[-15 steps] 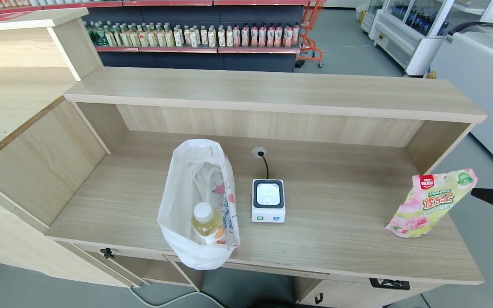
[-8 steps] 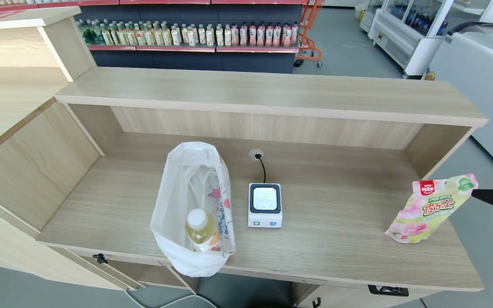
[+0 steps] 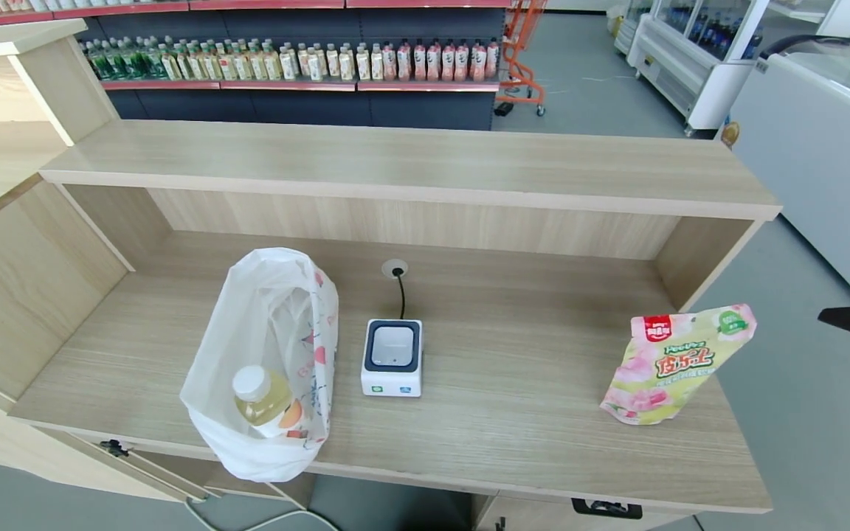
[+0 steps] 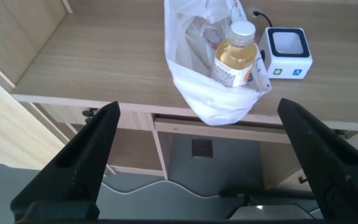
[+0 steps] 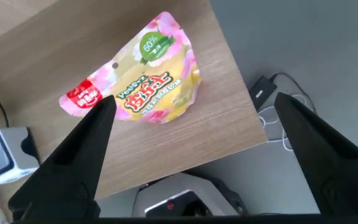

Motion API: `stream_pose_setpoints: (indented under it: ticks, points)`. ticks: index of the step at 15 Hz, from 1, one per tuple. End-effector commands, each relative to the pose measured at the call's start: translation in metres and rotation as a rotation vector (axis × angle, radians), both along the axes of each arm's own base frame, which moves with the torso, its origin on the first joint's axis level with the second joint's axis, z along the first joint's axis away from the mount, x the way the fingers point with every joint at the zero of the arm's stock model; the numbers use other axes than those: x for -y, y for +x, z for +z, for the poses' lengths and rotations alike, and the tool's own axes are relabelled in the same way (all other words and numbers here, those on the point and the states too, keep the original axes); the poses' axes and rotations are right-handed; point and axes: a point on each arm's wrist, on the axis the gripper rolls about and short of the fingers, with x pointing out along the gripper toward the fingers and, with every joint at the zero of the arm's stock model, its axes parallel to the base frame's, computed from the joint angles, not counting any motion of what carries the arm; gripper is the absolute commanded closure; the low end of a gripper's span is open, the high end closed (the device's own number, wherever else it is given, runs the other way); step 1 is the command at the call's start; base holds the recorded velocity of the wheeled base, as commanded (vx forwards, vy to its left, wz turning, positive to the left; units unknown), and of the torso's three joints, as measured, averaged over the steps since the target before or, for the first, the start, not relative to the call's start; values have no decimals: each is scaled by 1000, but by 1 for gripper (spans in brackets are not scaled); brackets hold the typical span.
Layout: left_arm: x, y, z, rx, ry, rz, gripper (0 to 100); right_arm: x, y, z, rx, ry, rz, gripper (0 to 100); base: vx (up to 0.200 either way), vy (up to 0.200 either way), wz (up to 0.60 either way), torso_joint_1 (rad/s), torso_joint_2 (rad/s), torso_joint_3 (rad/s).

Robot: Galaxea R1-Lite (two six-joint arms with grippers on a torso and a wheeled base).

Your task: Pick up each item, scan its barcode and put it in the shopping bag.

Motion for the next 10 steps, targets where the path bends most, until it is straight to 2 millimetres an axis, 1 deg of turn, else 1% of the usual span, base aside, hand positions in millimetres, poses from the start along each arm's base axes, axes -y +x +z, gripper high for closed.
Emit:
stream_pose_setpoints:
  ticks: [1,2,4,6,7,9,10]
  points:
    - [0,0,0,0,-2,0,0,-1,11,2,-1,64,-12,0,0,0,0,0,0,0]
    - [0,0,0,0,-2,0,0,-2,15,5,9,105,-24,0,0,0,0,0,0,0]
    - [0,0,0,0,-2,0,0,-11,23,10,36,261,-41,0,0,0,0,0,0,0]
    - [0,0,0,0,-2,0,0,-18,25,4,-3,358,-53,0,0,0,0,0,0,0]
    - [0,0,0,0,-2,0,0,-21,33,-1,-23,418,-74,0,0,0,0,0,0,0]
    - [0,0,0,0,-2,0,0,-21,45,-9,-62,481,-117,0,0,0,0,0,0,0]
    - [0,0,0,0,-2,0,0,-20,54,-18,-100,501,-140,0,0,0,0,0,0,0]
